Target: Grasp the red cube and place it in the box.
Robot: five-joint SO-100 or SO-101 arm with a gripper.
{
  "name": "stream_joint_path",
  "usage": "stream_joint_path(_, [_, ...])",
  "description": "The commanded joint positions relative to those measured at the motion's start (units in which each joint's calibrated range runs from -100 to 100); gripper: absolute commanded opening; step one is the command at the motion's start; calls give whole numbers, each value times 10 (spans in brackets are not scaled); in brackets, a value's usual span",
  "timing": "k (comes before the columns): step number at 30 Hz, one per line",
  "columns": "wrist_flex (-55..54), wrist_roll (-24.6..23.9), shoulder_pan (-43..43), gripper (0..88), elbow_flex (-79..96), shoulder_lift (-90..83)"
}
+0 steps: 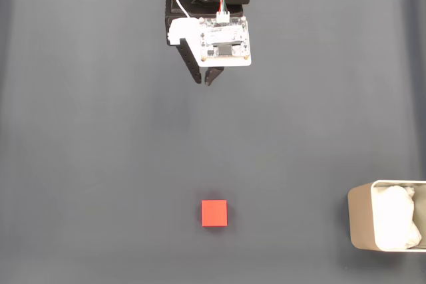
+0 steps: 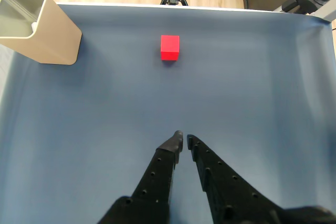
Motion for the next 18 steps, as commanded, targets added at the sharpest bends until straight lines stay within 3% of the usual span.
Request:
stream_joint_path(1, [-4,3,-4,0,-37,8])
stream_joint_path(13, [-82,-4,-7,0,-46,38])
stream_joint_path(18, [-100,-4,-6,53,-57,60])
